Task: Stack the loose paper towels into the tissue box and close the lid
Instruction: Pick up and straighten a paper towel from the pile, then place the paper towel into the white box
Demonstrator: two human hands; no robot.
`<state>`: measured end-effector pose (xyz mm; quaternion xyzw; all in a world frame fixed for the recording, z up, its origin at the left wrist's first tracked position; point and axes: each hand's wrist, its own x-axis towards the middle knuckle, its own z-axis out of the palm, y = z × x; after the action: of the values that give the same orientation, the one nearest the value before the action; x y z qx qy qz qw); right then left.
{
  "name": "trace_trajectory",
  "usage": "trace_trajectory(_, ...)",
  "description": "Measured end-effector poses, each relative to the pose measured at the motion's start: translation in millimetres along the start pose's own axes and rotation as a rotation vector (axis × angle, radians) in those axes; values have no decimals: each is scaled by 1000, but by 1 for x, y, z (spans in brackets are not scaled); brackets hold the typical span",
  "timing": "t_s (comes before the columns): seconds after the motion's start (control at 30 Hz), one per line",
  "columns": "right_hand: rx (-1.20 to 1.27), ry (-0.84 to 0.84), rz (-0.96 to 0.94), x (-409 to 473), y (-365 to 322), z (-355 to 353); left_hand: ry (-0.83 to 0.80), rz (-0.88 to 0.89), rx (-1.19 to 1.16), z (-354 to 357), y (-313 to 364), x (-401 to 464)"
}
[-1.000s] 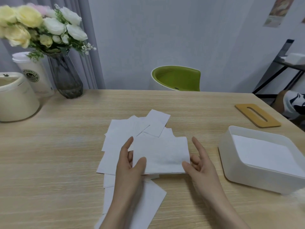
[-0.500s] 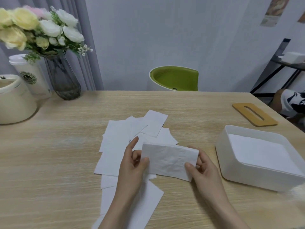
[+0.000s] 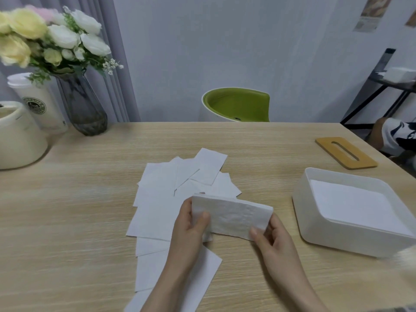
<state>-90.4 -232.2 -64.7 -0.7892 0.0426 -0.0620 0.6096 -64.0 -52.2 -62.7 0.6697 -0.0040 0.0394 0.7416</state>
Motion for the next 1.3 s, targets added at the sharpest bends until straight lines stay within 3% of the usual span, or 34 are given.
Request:
trace_trajectory(0.4,-169,24,6,-1,6,1,38,-27,36,5,-2,-5)
trace_trajectory(0.57,17,30,-8,-3,-10,-5,155,57,147,1,1,-4)
trace_trajectory(0.77,106,138,-88,-4,-33,-20,251,88,1,9,20,1)
trace_trajectory(1.1,150,310,-201,-15,-57,-73,125,62,-42,59,45,3)
trace_trajectory(1.3,-26,435,-241,-18,-55,-124,-65,77,25,100,54,11)
